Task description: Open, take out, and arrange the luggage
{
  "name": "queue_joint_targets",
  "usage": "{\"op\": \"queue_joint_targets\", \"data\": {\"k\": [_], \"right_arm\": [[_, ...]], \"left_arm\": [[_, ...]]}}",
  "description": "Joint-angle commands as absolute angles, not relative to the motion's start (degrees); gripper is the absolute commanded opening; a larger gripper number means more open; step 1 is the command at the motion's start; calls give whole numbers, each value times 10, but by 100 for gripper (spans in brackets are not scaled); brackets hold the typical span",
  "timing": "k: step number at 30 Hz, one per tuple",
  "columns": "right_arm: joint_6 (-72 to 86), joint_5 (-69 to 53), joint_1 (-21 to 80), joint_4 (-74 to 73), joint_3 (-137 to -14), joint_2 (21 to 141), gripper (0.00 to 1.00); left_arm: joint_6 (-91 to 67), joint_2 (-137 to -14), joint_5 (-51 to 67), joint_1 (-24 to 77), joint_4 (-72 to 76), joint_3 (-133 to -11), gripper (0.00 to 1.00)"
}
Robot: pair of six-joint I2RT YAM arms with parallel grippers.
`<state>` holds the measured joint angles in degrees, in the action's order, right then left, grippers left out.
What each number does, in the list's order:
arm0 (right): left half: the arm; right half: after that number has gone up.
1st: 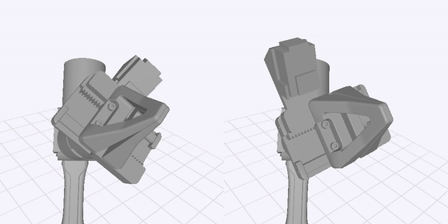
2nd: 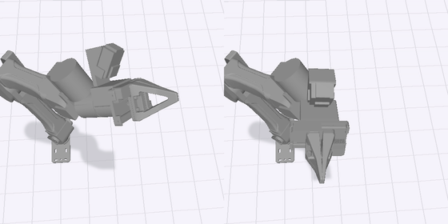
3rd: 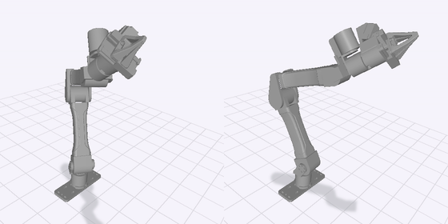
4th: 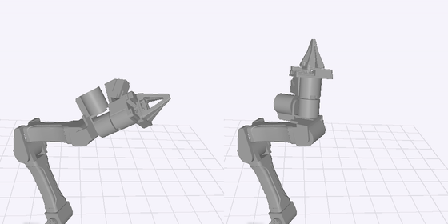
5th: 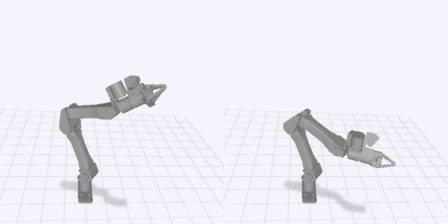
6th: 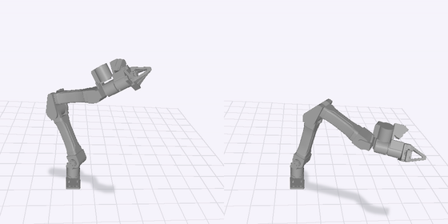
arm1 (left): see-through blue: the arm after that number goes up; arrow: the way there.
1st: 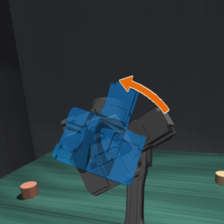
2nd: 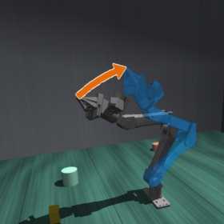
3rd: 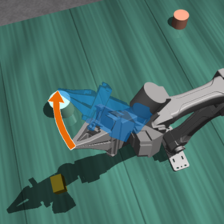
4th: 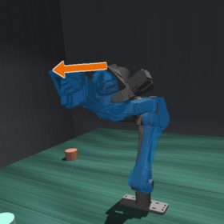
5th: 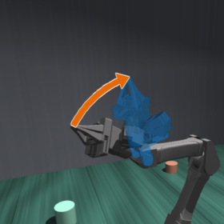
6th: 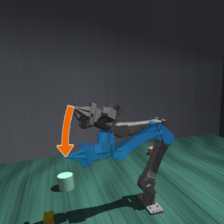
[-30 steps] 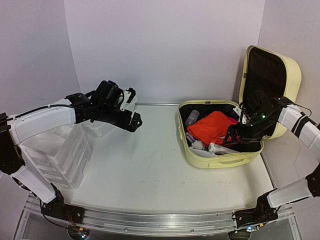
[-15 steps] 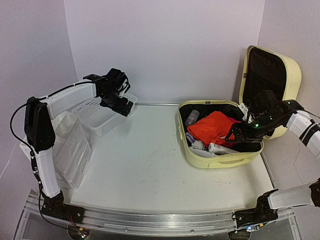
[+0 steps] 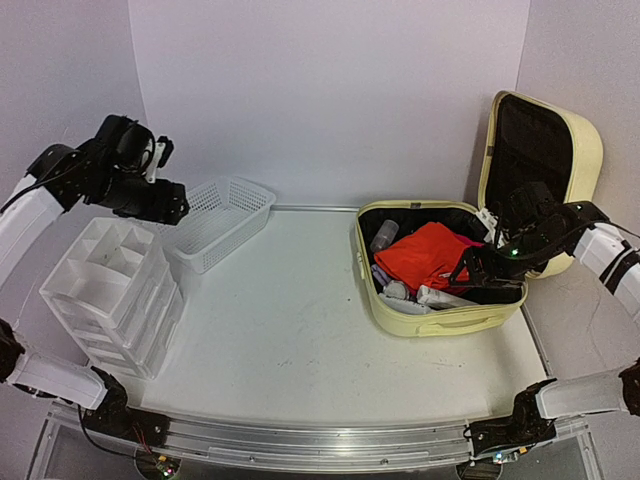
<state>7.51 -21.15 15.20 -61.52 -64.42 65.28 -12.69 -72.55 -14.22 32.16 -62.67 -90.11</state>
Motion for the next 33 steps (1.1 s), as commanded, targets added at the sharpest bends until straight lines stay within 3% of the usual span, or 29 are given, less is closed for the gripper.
{"op": "queue_joint_targets", "data": {"k": [1,12,20,29,33], "right_arm": [[71,-225,154,-602,-637,654,98],[81,-240,154,-599,-658,653,98],[89,-235,154,-599,-643,634,98],[102,-231,154,-599,-629,618,98],[106,-231,154,-599,-625,609,98]], "left_arm": [[-178,-690,-187,320,-741,-853,77],[-203,-675,-208,297,-777,-770,57],[-222,-665,-194,296,-778,-728,48],[-219,-671,-138,296,-774,-709,16],[-223,-664,-82,296,-774,-713,9]]}}
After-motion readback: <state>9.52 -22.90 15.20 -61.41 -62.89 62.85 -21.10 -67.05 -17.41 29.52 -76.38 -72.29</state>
